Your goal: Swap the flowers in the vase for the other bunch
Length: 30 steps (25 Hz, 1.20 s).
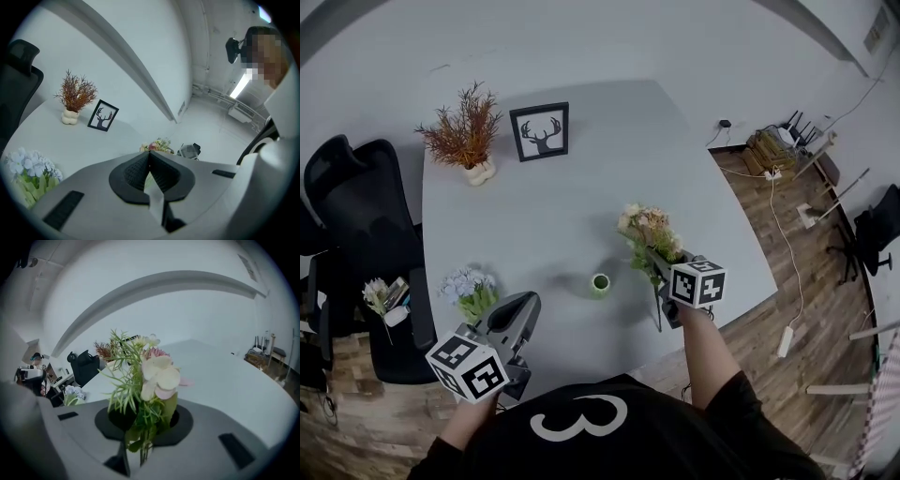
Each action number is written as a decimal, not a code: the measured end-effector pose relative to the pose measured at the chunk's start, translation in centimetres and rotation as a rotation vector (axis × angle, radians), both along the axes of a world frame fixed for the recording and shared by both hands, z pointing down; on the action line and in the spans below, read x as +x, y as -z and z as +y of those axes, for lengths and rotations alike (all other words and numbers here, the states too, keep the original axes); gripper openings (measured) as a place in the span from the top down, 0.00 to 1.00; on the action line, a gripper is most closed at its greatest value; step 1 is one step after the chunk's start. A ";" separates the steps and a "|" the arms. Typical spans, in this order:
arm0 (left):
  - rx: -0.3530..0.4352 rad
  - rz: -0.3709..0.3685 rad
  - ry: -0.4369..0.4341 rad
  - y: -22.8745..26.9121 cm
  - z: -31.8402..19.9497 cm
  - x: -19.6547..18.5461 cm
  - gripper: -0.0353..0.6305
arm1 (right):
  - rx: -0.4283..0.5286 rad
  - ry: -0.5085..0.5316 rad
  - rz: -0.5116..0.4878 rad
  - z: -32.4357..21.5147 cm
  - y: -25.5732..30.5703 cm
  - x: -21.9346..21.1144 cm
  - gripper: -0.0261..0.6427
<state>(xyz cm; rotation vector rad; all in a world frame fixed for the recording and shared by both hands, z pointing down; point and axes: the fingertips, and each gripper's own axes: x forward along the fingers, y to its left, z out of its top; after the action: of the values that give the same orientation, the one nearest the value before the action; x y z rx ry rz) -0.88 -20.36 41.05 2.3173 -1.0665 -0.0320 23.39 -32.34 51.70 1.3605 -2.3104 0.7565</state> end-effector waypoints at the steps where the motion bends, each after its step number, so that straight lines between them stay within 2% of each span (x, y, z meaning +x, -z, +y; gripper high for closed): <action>1: -0.005 0.004 0.004 -0.1 -0.1 -0.2 0.93 | -0.015 -0.004 0.006 -0.2 -0.7 0.0 0.82; 4: -0.001 -0.001 0.018 0.0 -0.5 -0.8 0.93 | -0.042 -0.014 0.012 -0.4 -2.1 -0.1 0.82; 7: 0.019 -0.041 0.025 0.0 -0.6 -1.1 0.93 | -0.056 -0.018 0.016 -0.4 -3.1 -0.2 0.82; 14: 0.004 -0.042 0.027 -0.4 -0.7 -1.3 0.93 | -0.056 -0.039 0.011 -0.7 -4.1 -0.3 0.81; 18: -0.018 0.000 0.043 -0.3 -0.5 -1.4 0.93 | -0.040 -0.083 0.024 -0.9 -4.5 0.1 0.78; 20: -0.010 -0.031 0.044 -0.4 -0.2 -1.4 0.93 | -0.020 -0.097 0.039 -1.2 -4.4 0.3 0.75; 21: -0.003 -0.055 0.044 -0.4 0.0 -1.3 0.93 | -0.012 -0.106 0.043 -1.3 -4.3 0.5 0.73; 23: 0.010 -0.082 0.050 -0.3 0.4 -1.3 0.93 | -0.011 -0.140 0.038 -1.3 -4.2 0.8 0.61; 27: 0.022 -0.063 0.087 0.1 0.9 -1.1 0.93 | -0.008 -0.152 0.010 -0.9 -3.4 0.8 0.46; 30: 0.034 -0.064 0.101 0.6 1.8 -0.3 0.93 | 0.002 -0.113 0.007 -0.2 -2.4 0.9 0.42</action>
<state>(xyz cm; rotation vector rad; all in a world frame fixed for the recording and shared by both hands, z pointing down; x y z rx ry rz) -1.18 -18.60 40.45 2.3067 -1.2237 -0.0159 24.29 -32.51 54.14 1.5026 -2.2449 0.7815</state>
